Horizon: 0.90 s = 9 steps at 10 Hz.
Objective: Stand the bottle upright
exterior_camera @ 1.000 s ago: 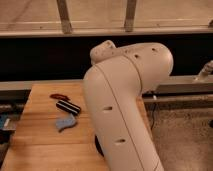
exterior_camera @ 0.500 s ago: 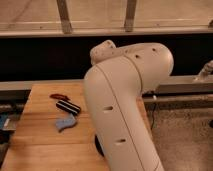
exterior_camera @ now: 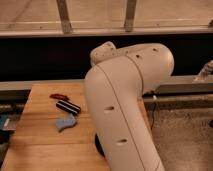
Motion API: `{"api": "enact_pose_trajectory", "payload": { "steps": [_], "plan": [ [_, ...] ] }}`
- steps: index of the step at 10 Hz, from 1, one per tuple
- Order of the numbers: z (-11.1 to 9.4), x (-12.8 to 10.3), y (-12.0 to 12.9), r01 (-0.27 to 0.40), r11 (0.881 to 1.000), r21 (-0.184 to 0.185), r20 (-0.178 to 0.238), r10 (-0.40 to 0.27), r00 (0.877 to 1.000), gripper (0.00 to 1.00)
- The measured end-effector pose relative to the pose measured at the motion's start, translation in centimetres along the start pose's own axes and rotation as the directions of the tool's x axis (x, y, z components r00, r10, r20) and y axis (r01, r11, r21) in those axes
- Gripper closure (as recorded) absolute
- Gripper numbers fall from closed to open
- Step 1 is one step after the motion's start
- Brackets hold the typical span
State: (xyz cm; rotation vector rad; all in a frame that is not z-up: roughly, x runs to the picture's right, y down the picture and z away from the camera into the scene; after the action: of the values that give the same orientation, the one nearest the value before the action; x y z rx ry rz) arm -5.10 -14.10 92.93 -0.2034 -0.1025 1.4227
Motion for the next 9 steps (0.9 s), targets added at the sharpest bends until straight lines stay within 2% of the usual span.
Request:
{"api": "enact_pose_trajectory", "payload": {
  "steps": [7, 9],
  "plan": [
    [-0.8, 1.1, -0.4, -0.01, 1.0, 0.007, 0.008, 0.01, 1.0, 0.76],
    [-1.2, 1.3, -0.4, -0.003, 1.0, 0.007, 0.008, 0.003, 1.0, 0.59]
  ]
}}
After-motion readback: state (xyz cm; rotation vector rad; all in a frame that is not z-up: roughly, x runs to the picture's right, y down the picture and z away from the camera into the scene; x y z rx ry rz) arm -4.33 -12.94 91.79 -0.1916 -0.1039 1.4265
